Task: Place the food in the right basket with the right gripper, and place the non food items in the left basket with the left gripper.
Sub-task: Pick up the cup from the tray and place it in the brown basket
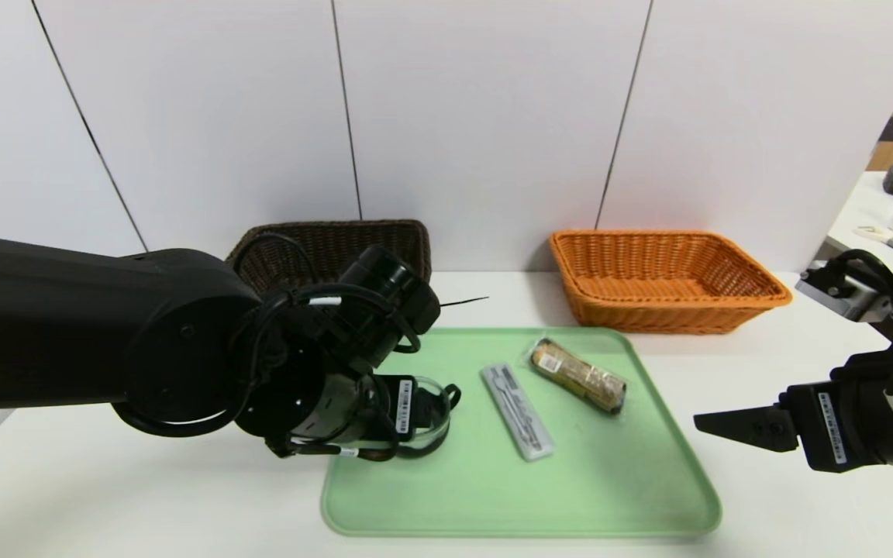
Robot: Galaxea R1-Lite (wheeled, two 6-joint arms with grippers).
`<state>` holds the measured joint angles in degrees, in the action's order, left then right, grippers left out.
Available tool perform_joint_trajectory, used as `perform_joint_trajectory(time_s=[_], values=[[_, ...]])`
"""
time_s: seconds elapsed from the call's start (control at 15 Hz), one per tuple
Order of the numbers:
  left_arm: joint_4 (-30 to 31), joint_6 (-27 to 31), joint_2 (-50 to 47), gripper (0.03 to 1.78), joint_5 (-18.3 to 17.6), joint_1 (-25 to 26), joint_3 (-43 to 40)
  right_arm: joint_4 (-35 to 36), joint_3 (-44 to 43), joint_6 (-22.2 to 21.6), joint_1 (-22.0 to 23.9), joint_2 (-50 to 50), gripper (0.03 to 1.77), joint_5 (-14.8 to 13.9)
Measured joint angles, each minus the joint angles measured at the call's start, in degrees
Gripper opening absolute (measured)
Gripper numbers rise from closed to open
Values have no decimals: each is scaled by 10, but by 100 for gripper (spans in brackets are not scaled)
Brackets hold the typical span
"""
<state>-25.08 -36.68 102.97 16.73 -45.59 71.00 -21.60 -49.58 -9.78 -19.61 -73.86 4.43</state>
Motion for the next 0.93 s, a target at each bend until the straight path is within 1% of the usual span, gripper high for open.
perform_joint_trajectory(time_s=[0.4,0.6,0.67,0.8,0.93], values=[[3,55,-5,169,0,0,-11,0,2,0,0,0,170,0],[14,64,-11,169,-1,0,-22,0,2,1,0,0,170,0],[23,67,-12,169,-1,0,-27,-1,3,1,0,1,170,0],[61,82,-17,169,0,0,-47,-1,3,1,0,1,170,0],[113,130,-24,169,-1,0,-80,-1,3,1,0,2,170,0]])
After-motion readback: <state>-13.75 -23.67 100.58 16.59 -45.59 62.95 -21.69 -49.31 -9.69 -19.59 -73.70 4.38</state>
